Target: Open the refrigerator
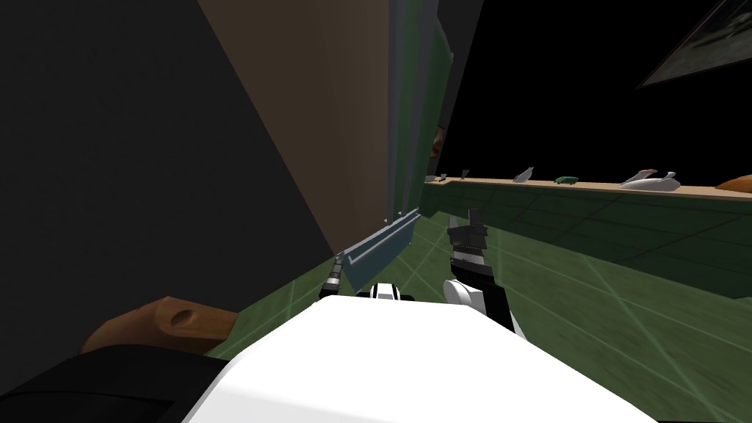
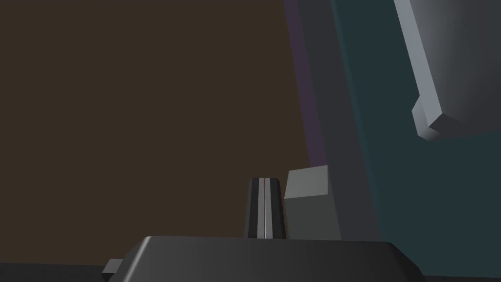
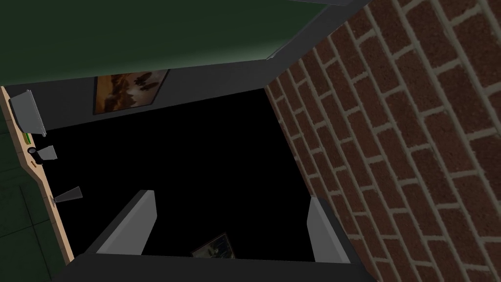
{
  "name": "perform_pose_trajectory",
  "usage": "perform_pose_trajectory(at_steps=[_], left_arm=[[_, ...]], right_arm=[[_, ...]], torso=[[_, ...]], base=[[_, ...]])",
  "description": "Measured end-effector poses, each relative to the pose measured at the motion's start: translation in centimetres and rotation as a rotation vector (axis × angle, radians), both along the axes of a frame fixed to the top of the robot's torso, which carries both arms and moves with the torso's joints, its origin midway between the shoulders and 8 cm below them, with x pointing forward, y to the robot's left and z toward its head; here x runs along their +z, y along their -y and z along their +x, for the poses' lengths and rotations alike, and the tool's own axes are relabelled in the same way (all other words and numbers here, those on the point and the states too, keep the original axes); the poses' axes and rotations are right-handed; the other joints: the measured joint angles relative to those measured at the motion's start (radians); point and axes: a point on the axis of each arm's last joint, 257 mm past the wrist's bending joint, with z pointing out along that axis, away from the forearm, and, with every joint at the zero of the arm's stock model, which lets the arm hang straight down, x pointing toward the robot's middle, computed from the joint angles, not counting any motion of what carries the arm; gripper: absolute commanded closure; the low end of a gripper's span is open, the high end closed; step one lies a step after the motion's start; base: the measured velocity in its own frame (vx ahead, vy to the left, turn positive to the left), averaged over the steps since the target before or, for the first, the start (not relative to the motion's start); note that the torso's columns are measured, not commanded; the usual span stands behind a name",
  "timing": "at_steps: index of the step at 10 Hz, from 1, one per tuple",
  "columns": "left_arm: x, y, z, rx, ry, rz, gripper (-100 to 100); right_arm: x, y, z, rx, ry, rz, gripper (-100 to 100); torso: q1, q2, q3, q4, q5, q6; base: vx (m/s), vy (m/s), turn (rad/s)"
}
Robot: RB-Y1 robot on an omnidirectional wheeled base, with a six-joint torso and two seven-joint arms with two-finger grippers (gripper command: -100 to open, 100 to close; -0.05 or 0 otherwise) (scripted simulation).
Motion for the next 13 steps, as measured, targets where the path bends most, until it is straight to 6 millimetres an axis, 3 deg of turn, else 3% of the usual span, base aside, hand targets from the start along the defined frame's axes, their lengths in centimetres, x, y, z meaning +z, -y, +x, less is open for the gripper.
perform_pose_trajectory(at_steps=[8, 13], left_arm=[[-7.4, 2.5, -2.7, 0.009, -0.162, -0.047, -100], [-10.1, 5.1, -3.8, 0.012, -0.216, -0.096, -100]], right_arm=[[0.0, 0.0, 0.0, 0.000, 0.000, 0.000, 0], [0.0, 0.0, 0.0, 0.000, 0.000, 0.000, 0]], torso=[[-0.008, 0.018, 0.008, 0.018, -0.014, -0.003], [-0.007, 0.016, 0.006, 0.018, -0.014, -0.004]], base=[[0.004, -0.003, -0.010], [0.000, -0.001, -0.002]])
